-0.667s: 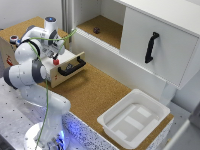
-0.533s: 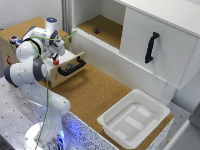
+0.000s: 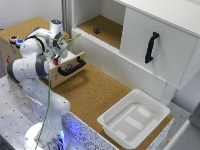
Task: Place the grasped pink block inside the left cabinet
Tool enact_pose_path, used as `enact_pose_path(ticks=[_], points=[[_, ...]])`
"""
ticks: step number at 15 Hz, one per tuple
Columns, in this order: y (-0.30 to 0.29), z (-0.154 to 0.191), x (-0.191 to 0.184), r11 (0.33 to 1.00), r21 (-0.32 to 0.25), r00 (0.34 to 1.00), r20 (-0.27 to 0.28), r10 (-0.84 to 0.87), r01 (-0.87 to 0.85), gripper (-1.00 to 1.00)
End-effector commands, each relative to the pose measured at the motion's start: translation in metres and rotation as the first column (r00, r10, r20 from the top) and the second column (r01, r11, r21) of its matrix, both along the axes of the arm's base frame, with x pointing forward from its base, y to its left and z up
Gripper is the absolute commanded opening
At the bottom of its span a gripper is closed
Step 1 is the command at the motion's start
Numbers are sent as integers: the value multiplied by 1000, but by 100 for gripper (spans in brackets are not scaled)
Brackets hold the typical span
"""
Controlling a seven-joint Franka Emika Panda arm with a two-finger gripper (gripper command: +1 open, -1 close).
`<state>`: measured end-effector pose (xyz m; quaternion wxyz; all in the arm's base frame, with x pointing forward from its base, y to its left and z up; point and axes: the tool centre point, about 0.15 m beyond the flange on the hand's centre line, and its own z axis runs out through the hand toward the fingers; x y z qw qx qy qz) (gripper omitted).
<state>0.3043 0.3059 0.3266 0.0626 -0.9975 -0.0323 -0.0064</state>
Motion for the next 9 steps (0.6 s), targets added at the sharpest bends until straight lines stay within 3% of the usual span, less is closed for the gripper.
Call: enact_pose_path(ticks=[1, 9], points=[[-8, -8, 3, 998, -64, 998, -54, -9, 6, -100], [-16, -13, -9, 997, -61, 995, -82, -55, 50, -100]])
